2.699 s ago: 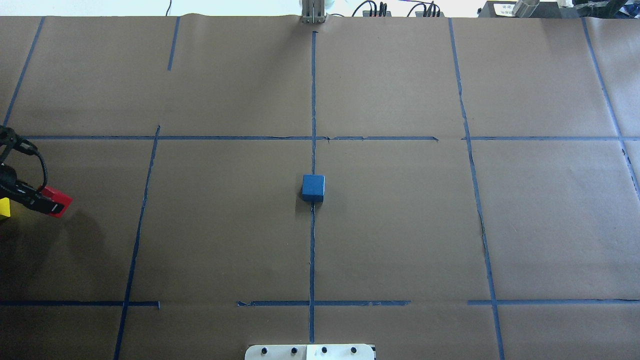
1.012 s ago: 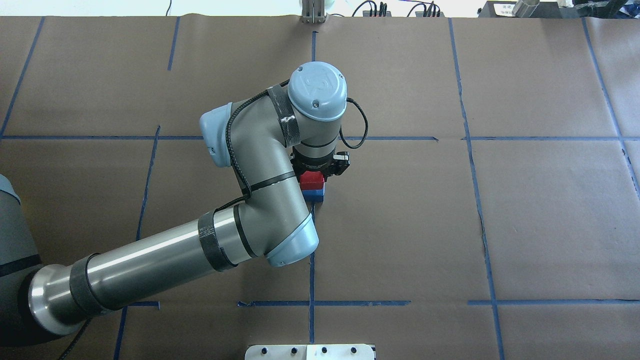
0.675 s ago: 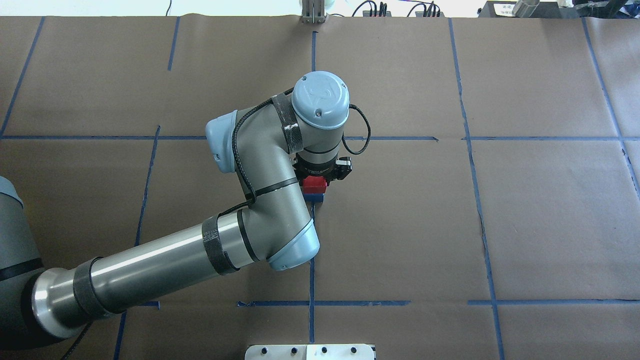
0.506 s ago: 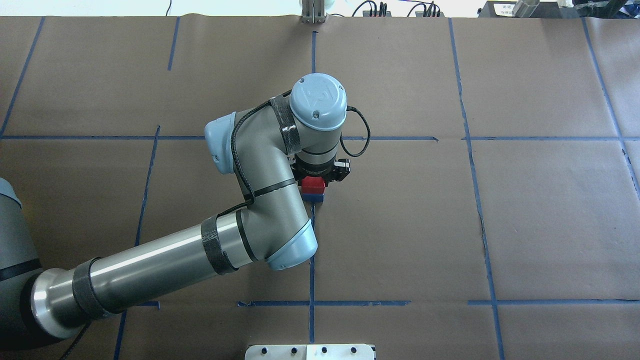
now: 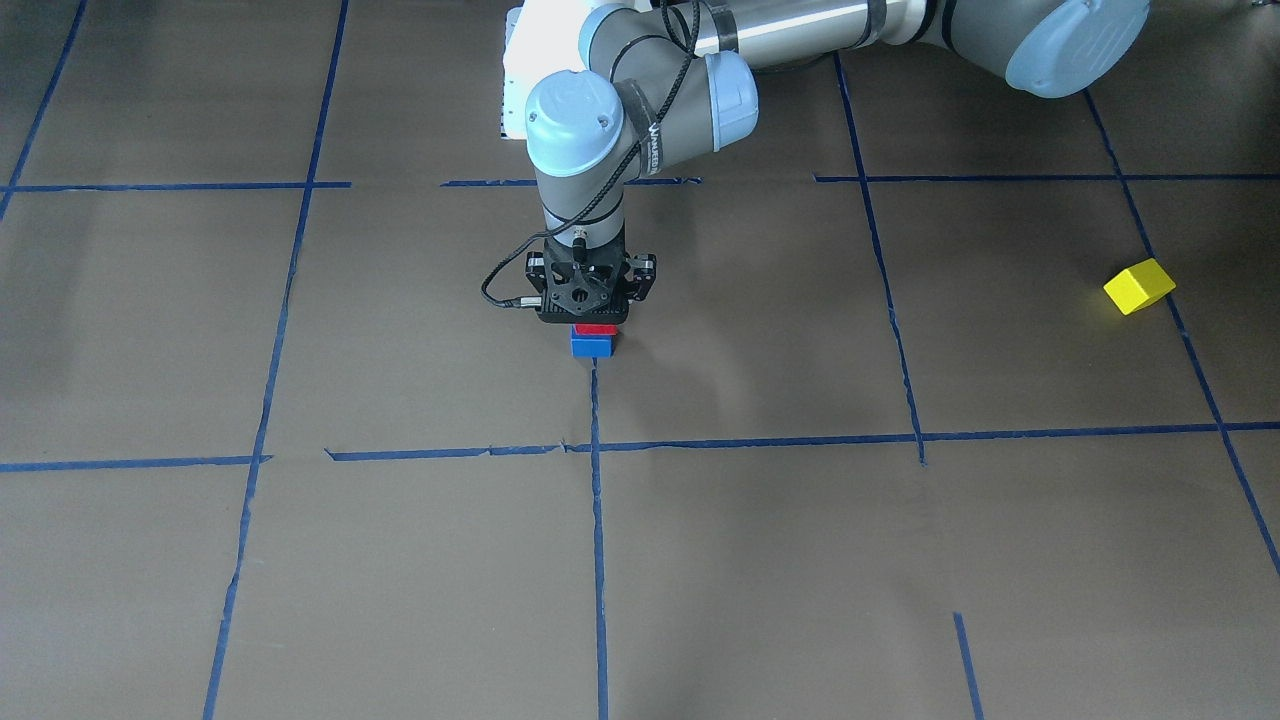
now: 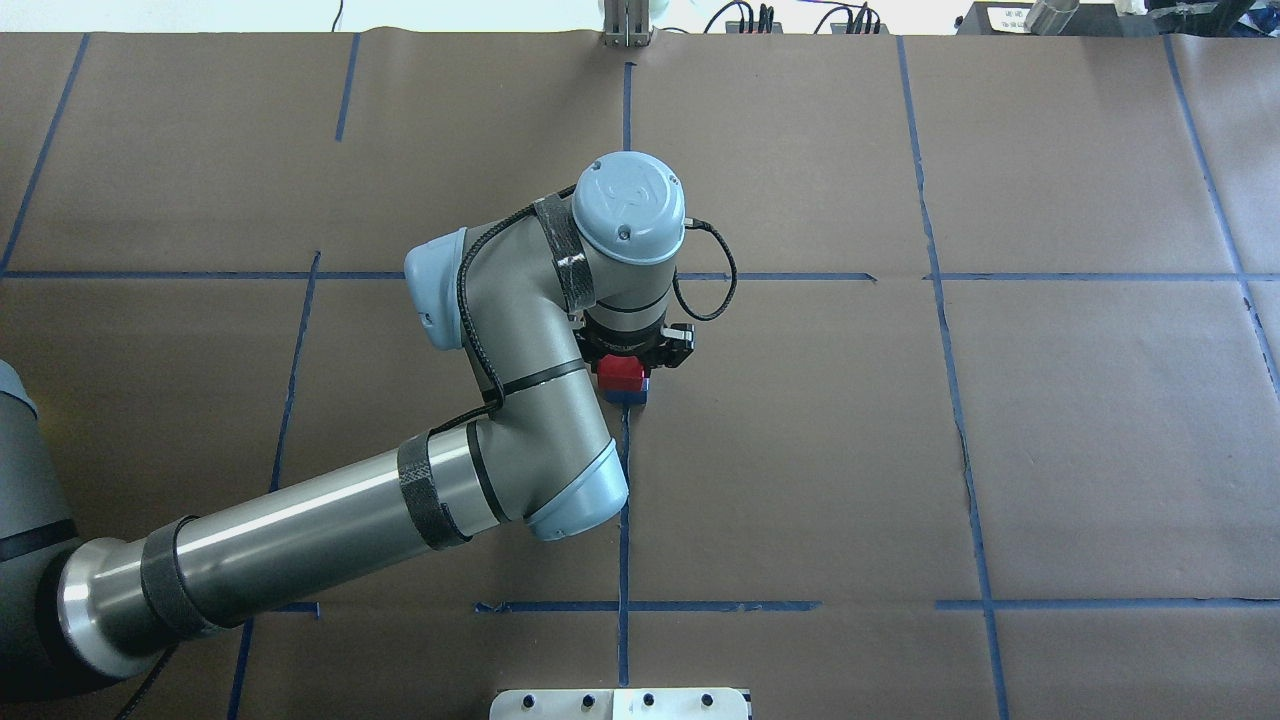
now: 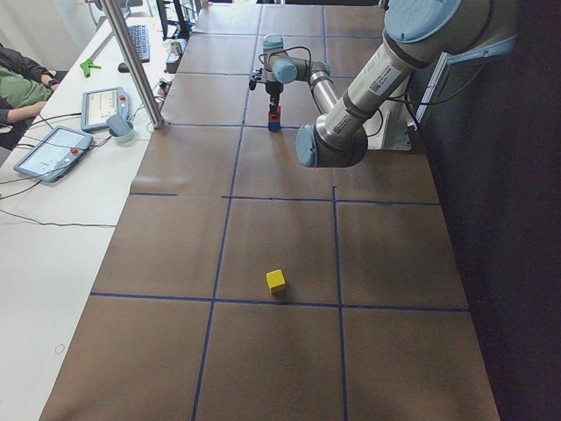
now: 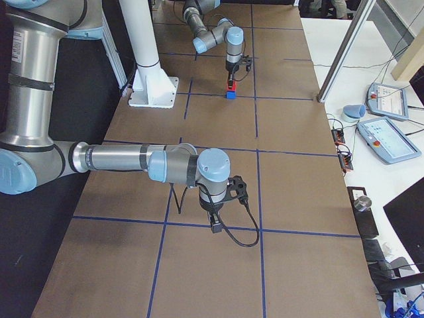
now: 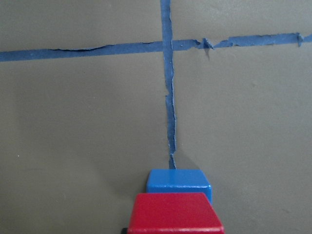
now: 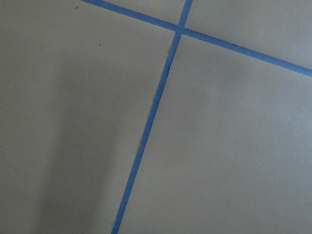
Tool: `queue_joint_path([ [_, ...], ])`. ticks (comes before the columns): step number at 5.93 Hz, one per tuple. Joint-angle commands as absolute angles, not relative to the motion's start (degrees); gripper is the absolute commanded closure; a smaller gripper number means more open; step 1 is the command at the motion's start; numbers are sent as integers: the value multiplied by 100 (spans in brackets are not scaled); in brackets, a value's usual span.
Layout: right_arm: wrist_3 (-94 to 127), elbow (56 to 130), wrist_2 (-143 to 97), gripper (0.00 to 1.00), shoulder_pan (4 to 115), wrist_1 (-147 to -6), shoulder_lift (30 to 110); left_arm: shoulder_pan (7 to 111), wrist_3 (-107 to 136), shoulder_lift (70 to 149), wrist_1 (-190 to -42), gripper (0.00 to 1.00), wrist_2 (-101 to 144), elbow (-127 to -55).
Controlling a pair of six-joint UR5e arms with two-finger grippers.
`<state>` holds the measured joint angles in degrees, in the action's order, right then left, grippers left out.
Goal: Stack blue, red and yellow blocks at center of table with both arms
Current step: 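Lower the red cube onto the blue cube and open the left gripper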
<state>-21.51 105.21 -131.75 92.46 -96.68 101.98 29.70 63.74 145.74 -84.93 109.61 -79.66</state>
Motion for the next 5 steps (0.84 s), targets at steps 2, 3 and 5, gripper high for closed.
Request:
queue_joint_path([
  [2,-2153,10520,-13175,0,9246,-9668,10204,2962,6381,14572,-8578,71,10960,-7963],
  [3,-2153,10512,-13175,0,9246,-9668,10204,2962,6381,14572,-8578,65,10960,-7963],
  [5,-2153,10521,-13175,0,9246,-9668,10204,2962,6355,14546,-8587,44,10960,-7954],
])
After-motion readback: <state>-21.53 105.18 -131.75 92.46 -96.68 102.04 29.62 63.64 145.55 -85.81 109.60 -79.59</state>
